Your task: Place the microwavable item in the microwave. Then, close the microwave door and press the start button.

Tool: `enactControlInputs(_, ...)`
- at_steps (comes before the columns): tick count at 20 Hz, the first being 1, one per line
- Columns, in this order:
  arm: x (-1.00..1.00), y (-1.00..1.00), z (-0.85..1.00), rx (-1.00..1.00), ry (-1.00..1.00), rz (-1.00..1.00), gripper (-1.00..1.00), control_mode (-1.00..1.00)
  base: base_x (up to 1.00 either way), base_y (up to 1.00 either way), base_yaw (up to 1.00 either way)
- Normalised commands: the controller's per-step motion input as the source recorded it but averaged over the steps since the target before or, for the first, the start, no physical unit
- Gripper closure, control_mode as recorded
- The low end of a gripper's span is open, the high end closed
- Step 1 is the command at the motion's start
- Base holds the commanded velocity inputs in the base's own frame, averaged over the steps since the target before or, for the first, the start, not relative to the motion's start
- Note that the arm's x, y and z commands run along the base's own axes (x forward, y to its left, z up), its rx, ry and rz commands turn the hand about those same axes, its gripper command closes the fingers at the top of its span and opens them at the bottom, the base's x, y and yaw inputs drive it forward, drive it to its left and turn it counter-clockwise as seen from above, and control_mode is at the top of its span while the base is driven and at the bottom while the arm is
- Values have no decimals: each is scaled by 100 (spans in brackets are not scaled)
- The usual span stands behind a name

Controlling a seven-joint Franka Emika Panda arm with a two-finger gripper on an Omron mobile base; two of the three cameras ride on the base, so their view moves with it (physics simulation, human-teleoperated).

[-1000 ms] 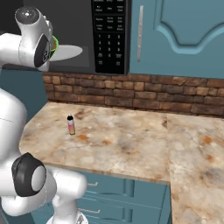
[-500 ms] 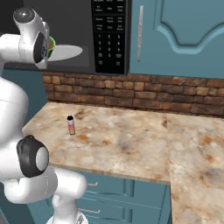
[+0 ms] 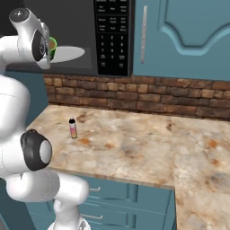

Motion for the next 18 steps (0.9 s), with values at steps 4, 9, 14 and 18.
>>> enactControlInputs(4,44,1,-9,-18,12,0,100,-100,0,0,0)
enactControlInputs(9,57,10,-2,-13,13,0,100,-100,0,0,0)
enactControlInputs(14,40,12,-16,-7,3,2,100,-100,0,0,0)
enactControlInputs(18,3,7,-49,-6,0,3,100,-100,0,0,0)
